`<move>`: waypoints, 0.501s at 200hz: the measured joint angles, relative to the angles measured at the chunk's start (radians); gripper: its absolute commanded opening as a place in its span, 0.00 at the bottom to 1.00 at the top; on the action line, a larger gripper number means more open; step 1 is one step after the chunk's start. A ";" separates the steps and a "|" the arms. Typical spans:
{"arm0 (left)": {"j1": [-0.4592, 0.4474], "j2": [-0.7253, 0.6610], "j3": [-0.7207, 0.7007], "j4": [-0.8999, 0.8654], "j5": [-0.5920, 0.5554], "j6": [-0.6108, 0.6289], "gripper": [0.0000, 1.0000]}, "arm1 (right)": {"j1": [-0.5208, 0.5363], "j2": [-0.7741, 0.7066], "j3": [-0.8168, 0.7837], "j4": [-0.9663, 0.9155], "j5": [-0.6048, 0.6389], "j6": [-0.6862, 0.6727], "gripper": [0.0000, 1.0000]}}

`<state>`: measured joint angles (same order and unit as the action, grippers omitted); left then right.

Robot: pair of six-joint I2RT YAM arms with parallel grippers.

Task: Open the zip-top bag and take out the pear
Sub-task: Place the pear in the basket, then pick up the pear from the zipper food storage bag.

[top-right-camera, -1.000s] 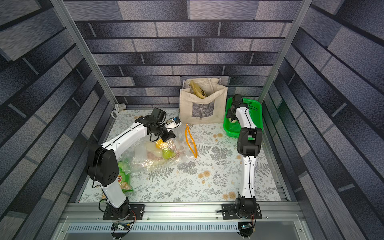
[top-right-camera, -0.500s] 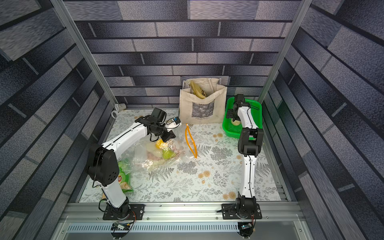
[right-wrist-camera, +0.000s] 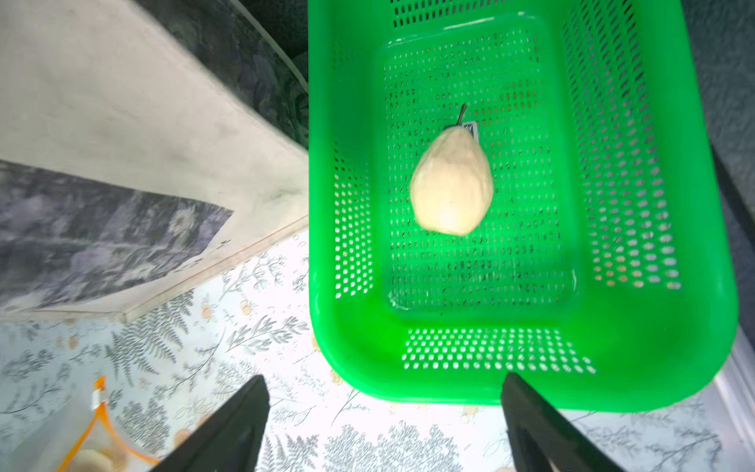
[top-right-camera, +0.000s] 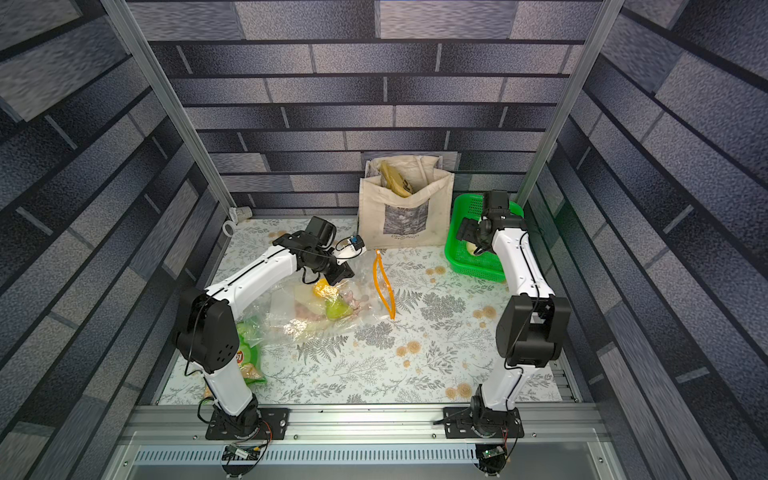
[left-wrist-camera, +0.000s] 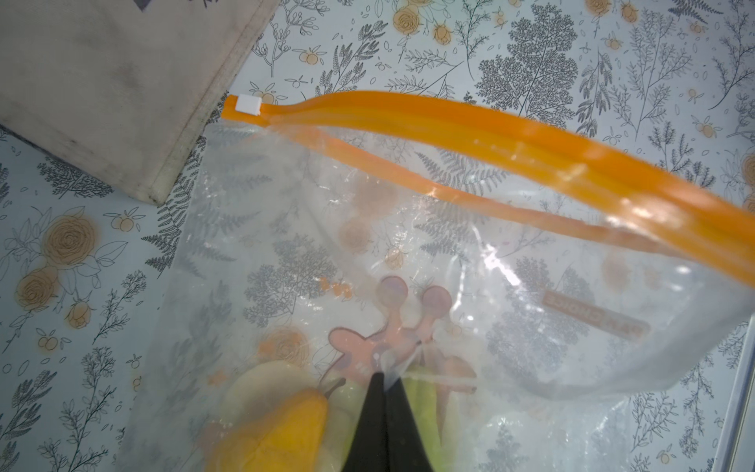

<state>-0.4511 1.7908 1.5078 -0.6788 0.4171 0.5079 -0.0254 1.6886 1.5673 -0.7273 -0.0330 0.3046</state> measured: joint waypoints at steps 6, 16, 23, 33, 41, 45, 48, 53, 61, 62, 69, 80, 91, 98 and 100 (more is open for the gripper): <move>-0.001 0.000 0.000 0.000 0.000 0.000 0.00 | 0.002 -0.031 -0.043 0.008 -0.031 0.010 1.00; -0.002 0.000 0.000 0.000 0.000 0.000 0.00 | 0.003 -0.073 -0.101 0.023 -0.086 0.028 1.00; -0.004 0.000 0.000 0.000 -0.001 0.000 0.00 | 0.005 -0.097 -0.141 0.035 -0.134 0.034 1.00; -0.007 0.000 0.000 -0.001 -0.001 0.000 0.00 | 0.011 -0.119 -0.184 0.048 -0.192 0.040 1.00; -0.011 0.000 0.000 -0.001 -0.003 0.000 0.00 | 0.021 -0.133 -0.217 0.055 -0.235 0.043 1.00; -0.012 0.000 0.000 -0.002 -0.003 0.000 0.00 | 0.028 -0.138 -0.232 0.059 -0.255 0.045 0.99; -0.013 0.000 0.000 -0.002 -0.003 0.000 0.00 | 0.033 -0.142 -0.243 0.062 -0.270 0.047 0.99; -0.014 0.000 0.000 -0.002 -0.004 0.000 0.00 | 0.042 -0.147 -0.261 0.068 -0.294 0.048 0.98; -0.017 0.000 0.000 -0.002 -0.004 0.000 0.00 | 0.060 -0.151 -0.289 0.077 -0.335 0.055 0.95; -0.017 0.000 0.000 -0.002 -0.004 0.000 0.00 | 0.064 -0.151 -0.293 0.079 -0.342 0.055 0.95; -0.019 0.000 0.000 -0.002 -0.004 0.000 0.00 | 0.079 -0.152 -0.315 0.088 -0.373 0.063 0.93; -0.020 0.000 0.000 -0.002 -0.004 0.000 0.00 | 0.103 -0.152 -0.355 0.108 -0.416 0.082 0.88; -0.021 0.000 0.000 -0.002 -0.004 0.000 0.00 | 0.133 -0.152 -0.396 0.129 -0.452 0.101 0.87; -0.021 0.000 0.000 -0.002 -0.004 0.000 0.00 | 0.150 -0.152 -0.420 0.143 -0.470 0.113 0.85; -0.021 0.000 0.000 -0.002 -0.004 0.000 0.00 | 0.154 -0.152 -0.426 0.148 -0.475 0.118 0.84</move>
<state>-0.4721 1.7908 1.5078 -0.6804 0.4129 0.5079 0.1287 1.5368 1.1412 -0.5793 -0.5079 0.4229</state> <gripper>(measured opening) 0.037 0.871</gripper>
